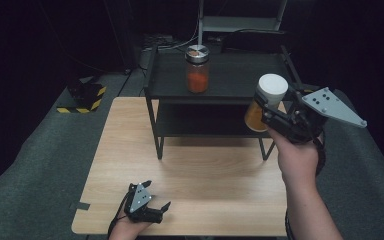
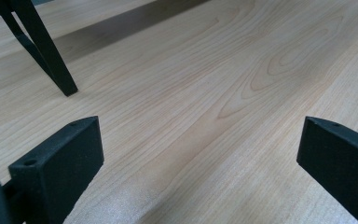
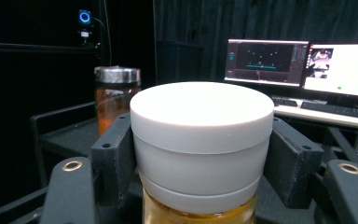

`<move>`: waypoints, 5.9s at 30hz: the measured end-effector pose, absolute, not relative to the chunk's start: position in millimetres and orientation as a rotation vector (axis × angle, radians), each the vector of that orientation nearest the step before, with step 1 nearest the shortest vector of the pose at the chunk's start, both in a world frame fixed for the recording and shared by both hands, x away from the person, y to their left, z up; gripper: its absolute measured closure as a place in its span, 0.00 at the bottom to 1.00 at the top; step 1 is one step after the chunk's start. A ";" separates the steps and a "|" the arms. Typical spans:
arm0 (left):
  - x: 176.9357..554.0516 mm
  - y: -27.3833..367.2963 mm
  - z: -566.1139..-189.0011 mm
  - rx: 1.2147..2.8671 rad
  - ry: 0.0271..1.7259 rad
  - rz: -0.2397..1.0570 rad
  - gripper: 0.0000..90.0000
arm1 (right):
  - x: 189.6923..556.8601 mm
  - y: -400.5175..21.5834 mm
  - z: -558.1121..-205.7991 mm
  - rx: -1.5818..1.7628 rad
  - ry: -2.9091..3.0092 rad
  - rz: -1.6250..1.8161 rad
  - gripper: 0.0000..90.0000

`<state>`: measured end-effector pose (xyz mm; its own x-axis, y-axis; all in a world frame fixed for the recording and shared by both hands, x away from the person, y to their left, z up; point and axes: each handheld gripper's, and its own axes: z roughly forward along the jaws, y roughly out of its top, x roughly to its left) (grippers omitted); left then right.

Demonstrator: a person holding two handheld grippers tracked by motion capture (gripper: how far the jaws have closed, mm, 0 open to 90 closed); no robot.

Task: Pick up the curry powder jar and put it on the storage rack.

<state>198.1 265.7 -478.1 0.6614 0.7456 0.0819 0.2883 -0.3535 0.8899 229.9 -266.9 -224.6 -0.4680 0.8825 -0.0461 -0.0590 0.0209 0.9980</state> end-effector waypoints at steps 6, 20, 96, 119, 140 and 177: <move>198.7 267.0 -478.1 1.926 0.810 0.599 0.01 | 241.2 -264.2 -214.7 0.885 1.516 1.554 0.37; 198.7 268.6 -478.7 1.919 0.812 0.591 0.01 | 273.9 -244.7 -193.6 0.877 1.502 1.507 0.37; 198.3 273.2 -480.4 1.895 0.823 0.580 0.01 | 318.7 -228.3 -193.7 0.948 1.522 1.452 0.00; 196.6 271.7 -480.7 1.900 0.814 0.594 0.01 | 292.2 -237.6 -211.9 0.908 1.551 1.488 0.00; 195.7 271.2 -481.1 1.900 0.810 0.602 0.01 | 266.5 -243.9 -242.9 0.842 1.582 1.490 0.00; 195.9 270.1 -480.2 1.912 0.801 0.606 0.01 | 231.6 -257.1 -313.0 0.834 1.679 1.466 0.00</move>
<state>195.9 270.1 -480.2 0.6635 0.7442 0.0774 0.2777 -0.3410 0.8981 231.6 -257.1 -313.0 -0.5119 0.8513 -0.1151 0.0009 0.1345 0.9909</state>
